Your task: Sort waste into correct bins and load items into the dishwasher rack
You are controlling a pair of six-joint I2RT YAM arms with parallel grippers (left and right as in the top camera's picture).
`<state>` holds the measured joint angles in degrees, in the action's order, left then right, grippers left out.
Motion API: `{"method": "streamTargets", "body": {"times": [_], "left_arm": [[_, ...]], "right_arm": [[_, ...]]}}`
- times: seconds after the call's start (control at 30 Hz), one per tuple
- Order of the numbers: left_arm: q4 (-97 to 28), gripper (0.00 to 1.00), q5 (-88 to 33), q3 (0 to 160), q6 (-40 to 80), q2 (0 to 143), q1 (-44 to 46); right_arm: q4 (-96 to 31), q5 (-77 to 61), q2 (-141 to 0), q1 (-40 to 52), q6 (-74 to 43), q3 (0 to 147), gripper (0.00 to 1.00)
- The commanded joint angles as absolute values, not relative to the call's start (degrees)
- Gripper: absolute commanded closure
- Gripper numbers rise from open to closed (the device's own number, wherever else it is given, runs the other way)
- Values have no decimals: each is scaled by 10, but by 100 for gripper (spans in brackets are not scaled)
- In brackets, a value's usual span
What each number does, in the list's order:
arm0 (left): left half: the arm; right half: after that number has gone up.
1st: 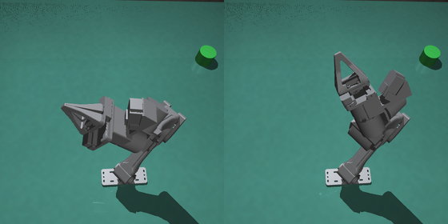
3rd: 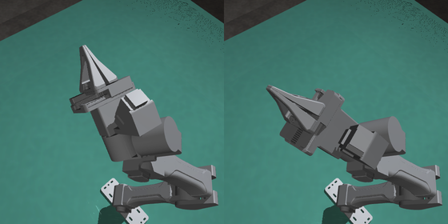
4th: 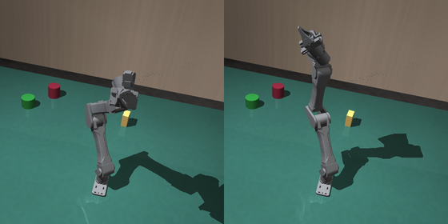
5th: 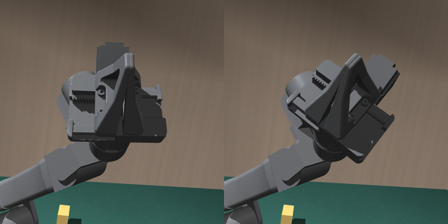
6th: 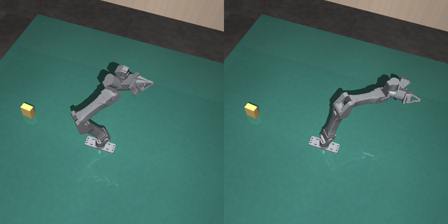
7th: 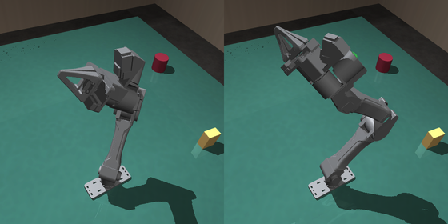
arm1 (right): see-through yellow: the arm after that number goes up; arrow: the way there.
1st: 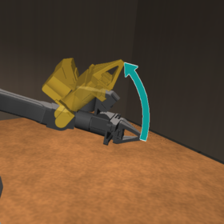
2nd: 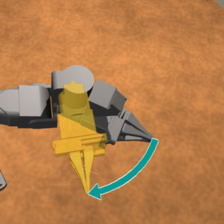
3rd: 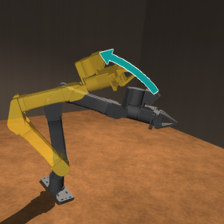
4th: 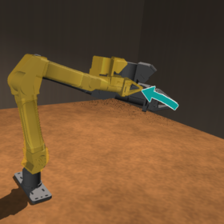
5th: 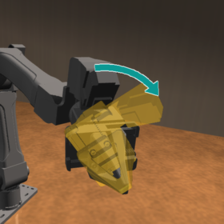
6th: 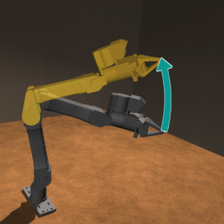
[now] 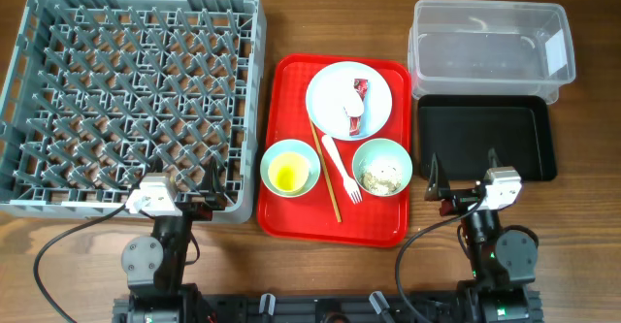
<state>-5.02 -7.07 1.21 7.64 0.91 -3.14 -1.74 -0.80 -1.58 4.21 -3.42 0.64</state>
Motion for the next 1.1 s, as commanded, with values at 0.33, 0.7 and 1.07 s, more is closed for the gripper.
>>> {"method": "streamTargets", "body": {"times": [0.33,0.7,1.07], "left_arm": [[-210,0,-64,216,77,225,-35],[-422,0,-66,446,77,449,-35],[-474,0,-66,493,77,503,-35]], "right_arm": [[-76,-1,-262,41,-47,191,0],[-261,-44,-514,41,-25,416,0],[-303,-212,-587,41,-19,467,0]]}}
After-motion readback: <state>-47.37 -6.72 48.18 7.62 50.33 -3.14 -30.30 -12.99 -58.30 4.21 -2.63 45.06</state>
